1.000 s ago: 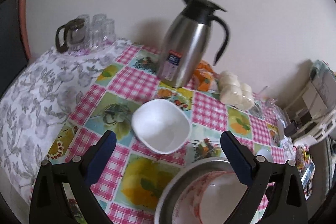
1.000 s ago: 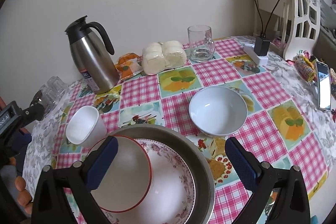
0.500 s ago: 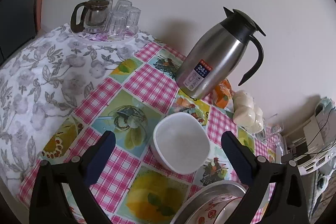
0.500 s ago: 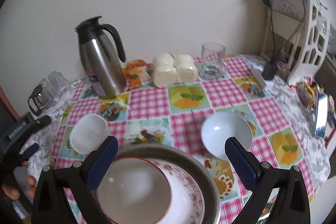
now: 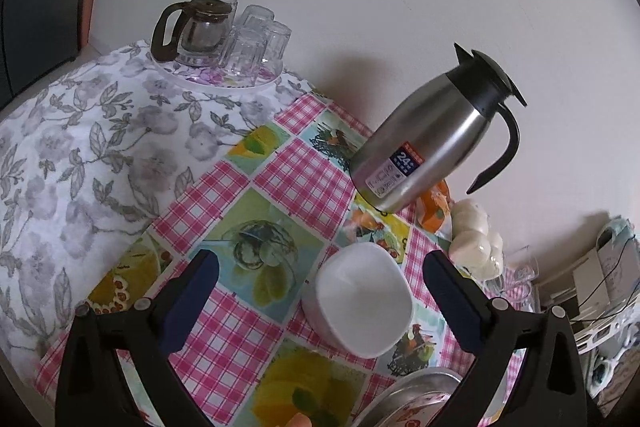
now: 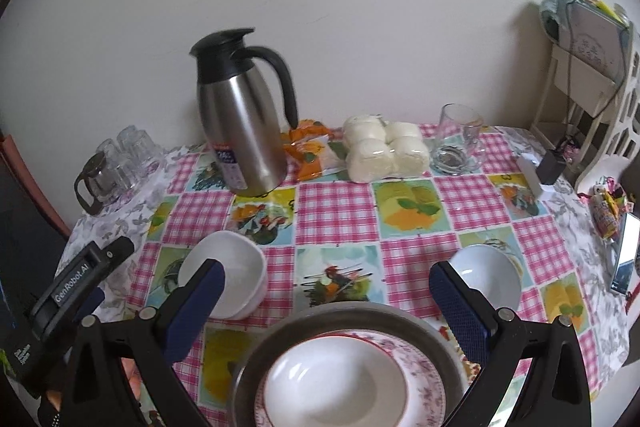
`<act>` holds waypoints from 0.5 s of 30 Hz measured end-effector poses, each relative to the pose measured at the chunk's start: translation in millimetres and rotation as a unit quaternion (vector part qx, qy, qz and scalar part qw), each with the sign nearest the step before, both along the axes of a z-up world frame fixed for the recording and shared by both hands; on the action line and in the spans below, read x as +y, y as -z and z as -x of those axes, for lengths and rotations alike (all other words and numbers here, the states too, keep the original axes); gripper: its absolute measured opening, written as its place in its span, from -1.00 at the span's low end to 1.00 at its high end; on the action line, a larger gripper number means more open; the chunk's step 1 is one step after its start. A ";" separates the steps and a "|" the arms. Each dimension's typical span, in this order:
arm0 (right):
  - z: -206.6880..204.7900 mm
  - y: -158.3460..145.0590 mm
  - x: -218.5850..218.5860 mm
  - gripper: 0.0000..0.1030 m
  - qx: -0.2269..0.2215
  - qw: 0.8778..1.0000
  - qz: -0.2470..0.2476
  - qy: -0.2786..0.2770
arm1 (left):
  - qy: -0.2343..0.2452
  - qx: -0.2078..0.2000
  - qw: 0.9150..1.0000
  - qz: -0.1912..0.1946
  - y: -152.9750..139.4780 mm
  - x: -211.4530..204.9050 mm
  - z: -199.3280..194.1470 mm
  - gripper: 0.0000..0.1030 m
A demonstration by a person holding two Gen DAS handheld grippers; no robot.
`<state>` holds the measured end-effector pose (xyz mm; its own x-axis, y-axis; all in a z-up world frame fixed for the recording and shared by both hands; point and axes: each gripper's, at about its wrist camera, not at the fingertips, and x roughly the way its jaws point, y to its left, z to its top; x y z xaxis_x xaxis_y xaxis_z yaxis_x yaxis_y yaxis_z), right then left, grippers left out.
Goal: Organize plates and bowls
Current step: 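Move the open left tool toward the white square bowl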
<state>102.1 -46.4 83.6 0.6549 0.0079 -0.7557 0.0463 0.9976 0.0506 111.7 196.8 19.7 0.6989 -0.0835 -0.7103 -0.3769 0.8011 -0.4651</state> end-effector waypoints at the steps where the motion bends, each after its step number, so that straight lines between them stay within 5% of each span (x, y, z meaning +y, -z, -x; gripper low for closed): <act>1: -2.4 1.6 3.9 1.00 0.004 1.000 0.003 -0.003 | -0.002 0.003 1.000 0.000 1.5 2.2 -0.8 0.98; 15: -46.8 37.9 49.5 1.00 0.068 0.997 0.021 -0.037 | -0.014 0.054 0.997 0.045 36.6 32.6 -19.9 0.98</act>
